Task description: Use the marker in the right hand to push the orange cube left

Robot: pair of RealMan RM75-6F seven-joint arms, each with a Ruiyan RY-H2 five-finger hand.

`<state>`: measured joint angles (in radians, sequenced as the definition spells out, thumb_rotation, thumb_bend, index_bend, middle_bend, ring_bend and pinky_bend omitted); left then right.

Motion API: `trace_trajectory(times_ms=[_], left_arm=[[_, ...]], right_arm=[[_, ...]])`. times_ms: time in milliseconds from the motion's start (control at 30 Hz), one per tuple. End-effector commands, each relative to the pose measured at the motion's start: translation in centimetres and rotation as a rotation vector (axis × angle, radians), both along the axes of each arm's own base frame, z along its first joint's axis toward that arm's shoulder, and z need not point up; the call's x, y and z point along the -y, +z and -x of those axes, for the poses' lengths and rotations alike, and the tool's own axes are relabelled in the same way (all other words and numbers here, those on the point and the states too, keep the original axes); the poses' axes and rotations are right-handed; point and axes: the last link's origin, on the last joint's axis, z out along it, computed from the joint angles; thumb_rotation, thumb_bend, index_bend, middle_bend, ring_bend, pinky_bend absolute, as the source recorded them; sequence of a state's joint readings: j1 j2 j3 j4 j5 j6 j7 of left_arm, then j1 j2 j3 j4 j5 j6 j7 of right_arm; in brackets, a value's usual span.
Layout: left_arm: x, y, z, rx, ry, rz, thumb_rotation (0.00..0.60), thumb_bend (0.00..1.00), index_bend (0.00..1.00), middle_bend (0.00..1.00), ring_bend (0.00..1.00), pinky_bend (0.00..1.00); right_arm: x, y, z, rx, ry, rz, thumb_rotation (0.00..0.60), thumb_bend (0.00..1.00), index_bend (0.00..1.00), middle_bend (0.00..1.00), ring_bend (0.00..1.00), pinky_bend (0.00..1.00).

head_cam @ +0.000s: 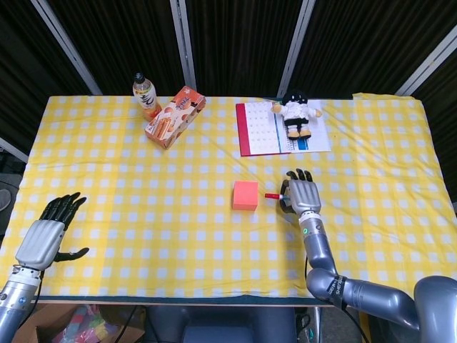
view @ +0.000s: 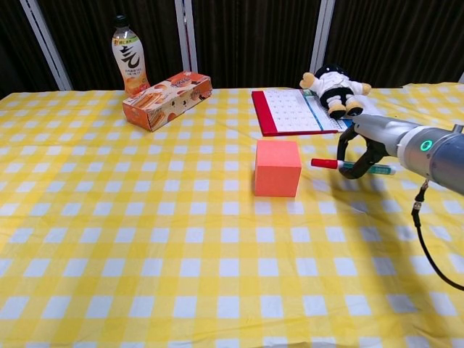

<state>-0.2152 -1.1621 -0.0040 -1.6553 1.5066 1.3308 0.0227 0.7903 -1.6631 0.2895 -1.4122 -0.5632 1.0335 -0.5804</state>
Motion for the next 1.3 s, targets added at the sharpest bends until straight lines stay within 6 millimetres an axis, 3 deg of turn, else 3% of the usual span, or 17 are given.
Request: trace_trajectory(times_ms=[33, 533, 700, 1300], left_arm=[[0.0, -0.1, 0.0, 0.002, 0.003, 0.002, 0.6, 0.0, 0.0, 0.0, 0.0, 0.0], [-0.3, 0.3, 0.1, 0.042, 0.02, 0.01, 0.6, 0.0, 0.0, 0.0, 0.0, 0.0], [-0.3, 0.3, 0.1, 0.043, 0.017, 0.014, 0.6, 0.0, 0.0, 0.0, 0.0, 0.0], [-0.2, 0.2, 0.0, 0.032, 0.014, 0.014, 0.6, 0.0, 0.0, 0.0, 0.0, 0.0]], right_arm=[[0.3, -0.9, -1.1, 0.006, 0.016, -0.009, 0.6, 0.53, 0.58, 0.18, 0.0, 0.0], [0.3, -4.4, -7.5, 0.04, 0.116, -0.053, 0.6, 0.53, 0.58, 0.18, 0.0, 0.0], [-0.1, -4.8, -8.4, 0.038, 0.136, -0.062, 0.6, 0.53, 0.58, 0.18, 0.0, 0.0], [0.2, -2.7, -4.8, -0.042, 0.059, -0.013, 0.6, 0.53, 0.58, 0.18, 0.0, 0.0]])
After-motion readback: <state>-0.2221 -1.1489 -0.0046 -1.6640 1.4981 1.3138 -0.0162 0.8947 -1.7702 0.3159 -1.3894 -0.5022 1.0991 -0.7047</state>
